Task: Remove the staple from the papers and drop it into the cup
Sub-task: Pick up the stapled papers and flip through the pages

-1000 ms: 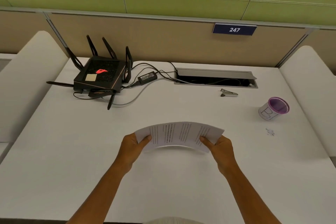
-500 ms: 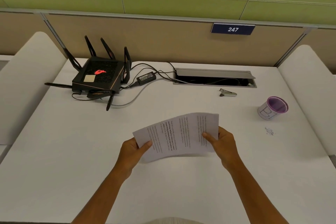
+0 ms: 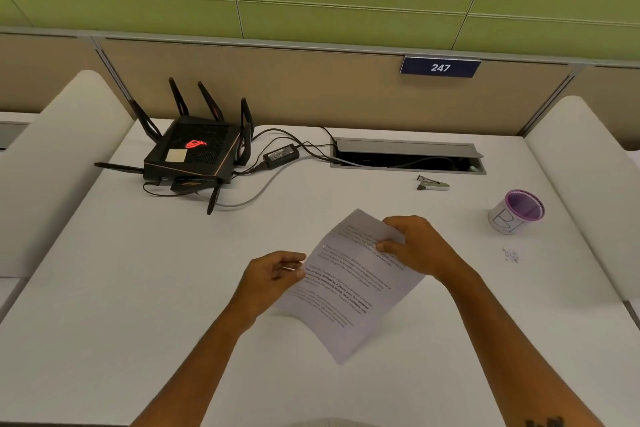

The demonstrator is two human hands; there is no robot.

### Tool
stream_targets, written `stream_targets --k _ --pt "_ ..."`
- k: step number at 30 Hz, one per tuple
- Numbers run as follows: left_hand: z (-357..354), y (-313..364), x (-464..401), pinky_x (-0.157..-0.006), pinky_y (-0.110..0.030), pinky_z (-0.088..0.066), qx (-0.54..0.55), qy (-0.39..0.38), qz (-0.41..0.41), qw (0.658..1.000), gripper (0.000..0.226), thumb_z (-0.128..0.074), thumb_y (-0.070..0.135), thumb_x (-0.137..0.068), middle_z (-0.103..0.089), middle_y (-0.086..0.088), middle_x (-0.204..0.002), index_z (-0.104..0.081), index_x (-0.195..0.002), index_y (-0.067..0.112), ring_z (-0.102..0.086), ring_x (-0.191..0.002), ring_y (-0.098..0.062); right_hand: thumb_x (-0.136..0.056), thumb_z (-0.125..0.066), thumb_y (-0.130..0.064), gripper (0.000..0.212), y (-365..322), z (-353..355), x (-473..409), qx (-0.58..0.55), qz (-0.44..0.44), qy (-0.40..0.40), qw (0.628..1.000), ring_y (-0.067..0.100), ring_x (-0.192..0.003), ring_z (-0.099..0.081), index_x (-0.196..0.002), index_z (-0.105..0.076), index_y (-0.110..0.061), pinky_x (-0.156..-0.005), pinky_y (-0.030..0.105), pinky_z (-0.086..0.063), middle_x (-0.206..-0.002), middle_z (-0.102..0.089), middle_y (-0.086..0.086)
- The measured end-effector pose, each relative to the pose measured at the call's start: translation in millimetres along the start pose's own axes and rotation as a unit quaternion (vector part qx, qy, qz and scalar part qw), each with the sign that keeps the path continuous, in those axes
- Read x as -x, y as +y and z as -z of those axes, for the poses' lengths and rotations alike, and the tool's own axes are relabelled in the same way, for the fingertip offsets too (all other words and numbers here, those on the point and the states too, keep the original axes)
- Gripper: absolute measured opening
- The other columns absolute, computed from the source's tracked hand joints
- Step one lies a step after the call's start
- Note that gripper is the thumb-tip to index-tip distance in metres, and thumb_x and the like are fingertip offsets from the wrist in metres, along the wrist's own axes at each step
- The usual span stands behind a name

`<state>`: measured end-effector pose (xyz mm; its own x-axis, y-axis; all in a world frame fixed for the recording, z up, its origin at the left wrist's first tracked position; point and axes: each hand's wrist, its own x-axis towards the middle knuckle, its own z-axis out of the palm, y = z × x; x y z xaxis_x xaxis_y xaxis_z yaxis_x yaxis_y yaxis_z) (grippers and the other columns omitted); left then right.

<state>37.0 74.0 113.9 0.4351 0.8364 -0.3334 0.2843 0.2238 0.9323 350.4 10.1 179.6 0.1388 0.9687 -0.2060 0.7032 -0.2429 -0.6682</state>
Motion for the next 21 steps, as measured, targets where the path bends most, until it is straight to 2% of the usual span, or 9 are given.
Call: stream_targets --k 6,12,14,17,21 --pt "-31 28 1 -0.088 -0.043 -0.067 0.023 -0.068 -0.023 0.997 0.021 -0.069 0.030 -0.101 -0.082 0.002 -0.111 -0.074 -0.121 0.025 -0.080 -0.100 -0.025 -0.094 -0.072 -0.024 0.017 -23 2 -5 0.069 0.041 -0.065 0.995 0.012 -0.088 -0.071 -0.111 -0.074 -0.027 -0.078 0.030 -0.063 -0.105 -0.073 -0.009" --pt "-46 27 7 -0.087 -0.054 -0.067 0.045 -0.049 -0.010 0.998 0.025 -0.063 0.038 -0.104 -0.082 -0.001 -0.111 -0.072 -0.123 0.026 -0.080 -0.097 -0.030 -0.093 -0.073 -0.028 0.020 -28 0 -3 0.094 0.040 -0.085 0.991 0.016 -0.089 -0.071 -0.114 -0.072 -0.027 -0.077 0.029 -0.063 -0.109 -0.073 -0.006" --pt "-49 25 9 -0.087 -0.055 -0.066 0.050 -0.036 -0.001 0.998 0.025 -0.063 0.038 -0.104 -0.082 -0.001 -0.111 -0.072 -0.123 0.025 -0.081 -0.096 -0.030 -0.094 -0.073 -0.031 0.021 -29 0 -2 0.092 0.040 -0.076 0.992 0.015 -0.088 -0.070 -0.114 -0.072 -0.025 -0.075 0.025 -0.060 -0.107 -0.071 -0.007" --pt "-54 22 11 -0.087 -0.055 -0.066 0.055 -0.017 0.010 0.998 0.023 -0.063 0.037 -0.104 -0.083 0.000 -0.109 -0.073 -0.122 0.026 -0.081 -0.094 -0.030 -0.096 -0.069 -0.035 0.016 -30 -1 0 0.063 0.045 -0.038 0.996 0.011 -0.085 -0.069 -0.110 -0.070 -0.026 -0.077 0.028 -0.060 -0.103 -0.071 -0.010" --pt "-61 18 11 -0.085 -0.054 -0.067 0.068 -0.005 0.024 0.997 0.022 -0.064 0.037 -0.104 -0.083 0.000 -0.108 -0.073 -0.121 0.027 -0.081 -0.093 -0.029 -0.097 -0.069 -0.031 0.011 -27 -6 3 0.015 0.038 0.007 0.999 0.009 -0.086 -0.069 -0.107 -0.070 -0.028 -0.075 0.024 -0.058 -0.102 -0.072 -0.012"
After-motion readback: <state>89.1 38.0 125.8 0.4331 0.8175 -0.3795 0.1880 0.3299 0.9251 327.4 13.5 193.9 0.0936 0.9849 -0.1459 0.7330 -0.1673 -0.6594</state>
